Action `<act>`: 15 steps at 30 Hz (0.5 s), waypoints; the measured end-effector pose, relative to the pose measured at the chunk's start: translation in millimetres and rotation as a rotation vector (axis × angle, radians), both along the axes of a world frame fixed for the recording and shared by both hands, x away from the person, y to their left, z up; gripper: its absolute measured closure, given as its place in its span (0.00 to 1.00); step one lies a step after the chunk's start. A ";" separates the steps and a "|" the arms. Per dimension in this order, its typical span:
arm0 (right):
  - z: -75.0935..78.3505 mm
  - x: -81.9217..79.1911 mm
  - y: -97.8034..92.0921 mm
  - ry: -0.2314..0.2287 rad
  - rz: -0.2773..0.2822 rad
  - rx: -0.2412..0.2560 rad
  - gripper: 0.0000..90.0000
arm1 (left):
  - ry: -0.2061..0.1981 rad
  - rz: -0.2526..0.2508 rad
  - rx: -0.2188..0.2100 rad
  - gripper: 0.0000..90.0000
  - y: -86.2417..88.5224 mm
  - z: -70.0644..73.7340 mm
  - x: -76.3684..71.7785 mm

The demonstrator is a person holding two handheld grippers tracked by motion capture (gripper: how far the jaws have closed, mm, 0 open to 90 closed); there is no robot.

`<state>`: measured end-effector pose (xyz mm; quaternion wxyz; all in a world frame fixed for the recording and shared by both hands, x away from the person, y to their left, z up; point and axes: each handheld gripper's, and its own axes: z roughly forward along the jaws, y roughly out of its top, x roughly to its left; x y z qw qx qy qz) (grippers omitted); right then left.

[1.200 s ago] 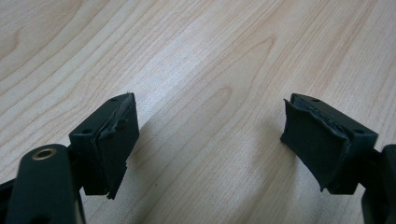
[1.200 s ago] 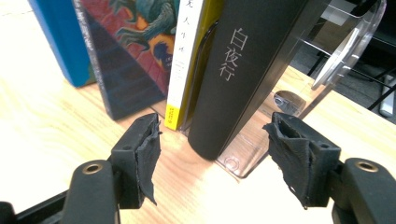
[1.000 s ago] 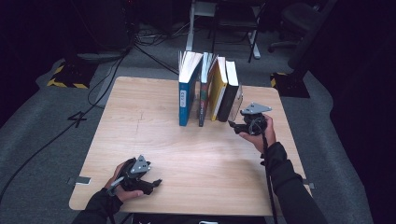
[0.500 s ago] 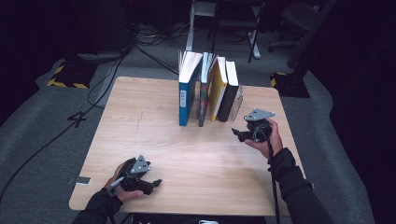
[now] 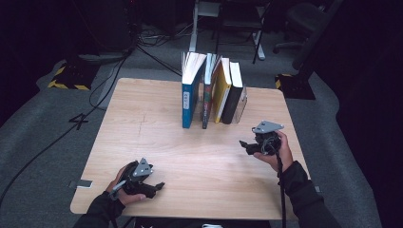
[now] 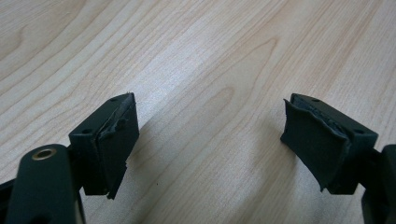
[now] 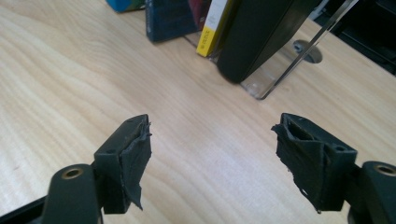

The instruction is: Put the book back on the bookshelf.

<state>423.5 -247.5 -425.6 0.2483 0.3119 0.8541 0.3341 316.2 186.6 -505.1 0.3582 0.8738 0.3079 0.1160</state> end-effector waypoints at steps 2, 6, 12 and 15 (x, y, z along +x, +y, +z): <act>-3.9 -4.0 -2.0 0.003 0.007 -0.001 0.29 | 0.000 0.000 0.000 0.20 0.0 0.0 0.0; -9.6 -11.9 -5.9 0.003 0.018 -0.027 0.29 | 0.000 0.000 0.000 0.20 0.0 0.0 0.0; -14.4 -22.0 -11.9 0.002 0.025 -0.039 0.28 | 0.000 0.000 0.000 0.20 0.0 0.0 -0.1; -16.3 -26.9 -16.7 0.016 0.040 -0.025 0.28 | 0.000 0.000 0.000 0.20 0.0 0.0 0.0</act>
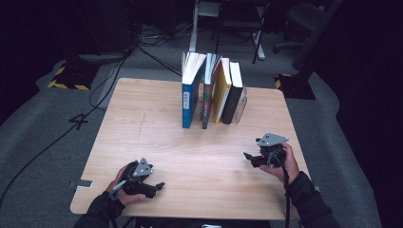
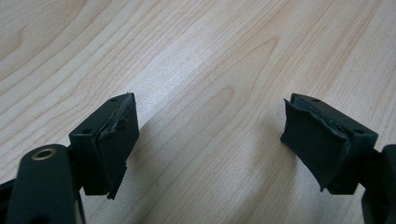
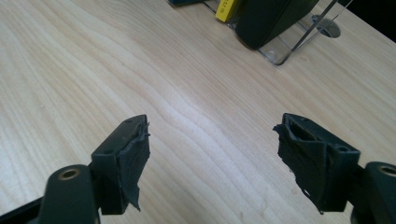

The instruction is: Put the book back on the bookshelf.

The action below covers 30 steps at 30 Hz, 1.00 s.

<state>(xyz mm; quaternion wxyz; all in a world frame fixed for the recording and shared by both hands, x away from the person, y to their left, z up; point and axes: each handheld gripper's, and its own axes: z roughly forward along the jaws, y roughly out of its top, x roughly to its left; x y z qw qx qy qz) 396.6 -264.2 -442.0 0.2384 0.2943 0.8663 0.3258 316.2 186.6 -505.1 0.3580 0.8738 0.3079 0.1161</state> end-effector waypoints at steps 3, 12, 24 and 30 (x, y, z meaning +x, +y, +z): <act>-2.4 -5.4 -5.6 -0.005 0.011 0.012 0.27 | 0.001 0.000 0.000 0.20 0.0 0.0 0.0; -11.8 -20.2 -20.4 0.015 0.021 0.006 0.27 | 0.001 0.003 -0.001 0.20 -0.1 0.0 -0.2; -32.2 -47.0 -59.7 0.038 0.015 0.050 0.27 | 0.002 0.001 0.000 0.20 0.0 0.1 0.1; -39.3 -62.0 -81.3 0.061 0.006 0.091 0.27 | 0.002 0.001 0.001 0.20 -0.1 0.0 0.2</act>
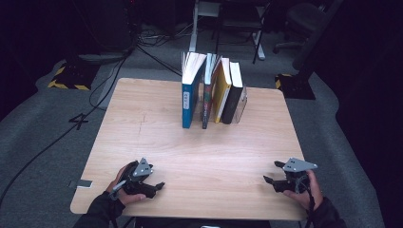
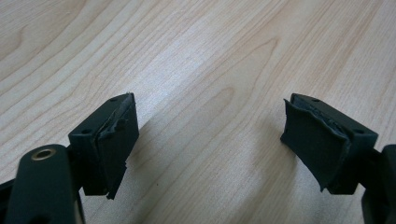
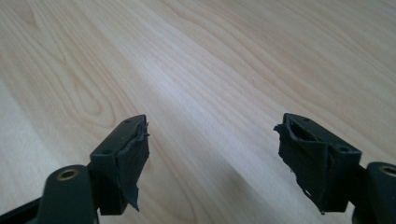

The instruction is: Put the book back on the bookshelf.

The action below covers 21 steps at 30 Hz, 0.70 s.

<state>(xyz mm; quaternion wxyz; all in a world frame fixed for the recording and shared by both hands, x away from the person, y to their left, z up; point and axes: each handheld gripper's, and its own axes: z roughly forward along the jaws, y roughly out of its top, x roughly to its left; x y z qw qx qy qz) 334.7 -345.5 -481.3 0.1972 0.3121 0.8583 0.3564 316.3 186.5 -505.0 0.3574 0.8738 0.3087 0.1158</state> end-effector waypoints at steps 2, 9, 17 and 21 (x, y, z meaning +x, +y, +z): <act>-2.7 -4.9 -5.5 0.009 -0.011 0.003 0.28 | 0.000 0.000 0.000 0.20 0.0 0.0 0.0; -12.8 -16.9 -19.6 0.035 -0.031 0.029 0.28 | 0.000 0.001 -0.001 0.20 -0.1 0.0 0.0; -22.6 -23.8 -37.0 0.070 -0.082 0.077 0.27 | 0.000 0.002 -0.001 0.20 -0.1 -0.1 0.2; -23.3 -24.5 -41.2 0.075 -0.090 0.092 0.27 | 0.000 0.001 -0.001 0.20 0.0 -0.1 0.3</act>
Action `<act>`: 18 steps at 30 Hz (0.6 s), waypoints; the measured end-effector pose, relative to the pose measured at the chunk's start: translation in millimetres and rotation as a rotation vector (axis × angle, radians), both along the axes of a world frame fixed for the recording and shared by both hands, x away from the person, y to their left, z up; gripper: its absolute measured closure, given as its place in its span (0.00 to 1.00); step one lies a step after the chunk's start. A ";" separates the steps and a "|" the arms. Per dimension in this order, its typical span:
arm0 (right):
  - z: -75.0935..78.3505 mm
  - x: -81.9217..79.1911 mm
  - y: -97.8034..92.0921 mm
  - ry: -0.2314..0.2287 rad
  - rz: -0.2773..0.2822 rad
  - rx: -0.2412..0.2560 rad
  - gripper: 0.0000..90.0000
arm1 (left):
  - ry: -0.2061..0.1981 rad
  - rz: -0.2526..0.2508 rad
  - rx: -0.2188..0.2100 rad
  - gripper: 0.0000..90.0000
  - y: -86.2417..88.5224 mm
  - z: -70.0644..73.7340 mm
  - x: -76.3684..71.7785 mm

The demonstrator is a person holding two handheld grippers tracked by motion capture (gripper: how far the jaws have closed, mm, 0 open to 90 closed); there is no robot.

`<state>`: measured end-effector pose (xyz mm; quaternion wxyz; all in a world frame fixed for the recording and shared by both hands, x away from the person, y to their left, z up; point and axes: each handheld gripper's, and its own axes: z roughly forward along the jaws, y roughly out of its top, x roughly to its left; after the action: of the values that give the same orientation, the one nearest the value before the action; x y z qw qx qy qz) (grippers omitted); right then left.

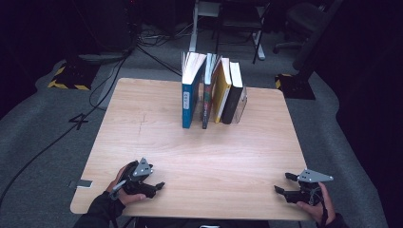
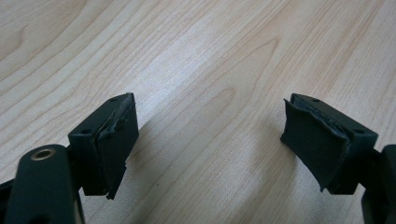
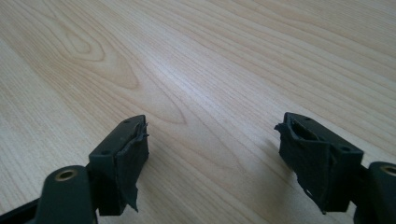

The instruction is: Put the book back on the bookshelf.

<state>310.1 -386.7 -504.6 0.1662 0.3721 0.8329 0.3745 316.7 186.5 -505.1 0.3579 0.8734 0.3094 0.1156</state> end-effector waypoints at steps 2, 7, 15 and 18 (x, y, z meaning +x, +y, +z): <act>-0.1 -0.3 0.7 -0.003 -0.001 -0.007 0.26 | 0.000 0.000 -0.001 0.20 0.1 0.0 -0.1; -0.2 -0.3 0.7 -0.004 -0.004 -0.008 0.26 | -0.001 0.001 -0.001 0.20 0.1 0.0 -0.2; -0.2 -0.2 1.2 -0.004 -0.007 -0.011 0.24 | 0.004 -0.004 -0.001 0.20 0.3 0.0 1.2; -0.2 -0.1 1.2 -0.004 -0.007 -0.011 0.24 | 0.003 -0.004 -0.001 0.20 0.3 0.0 1.2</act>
<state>310.0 -385.5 -504.8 0.1710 0.3735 0.8333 0.3701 317.9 186.8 -505.1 0.3580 0.8741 0.3082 0.1133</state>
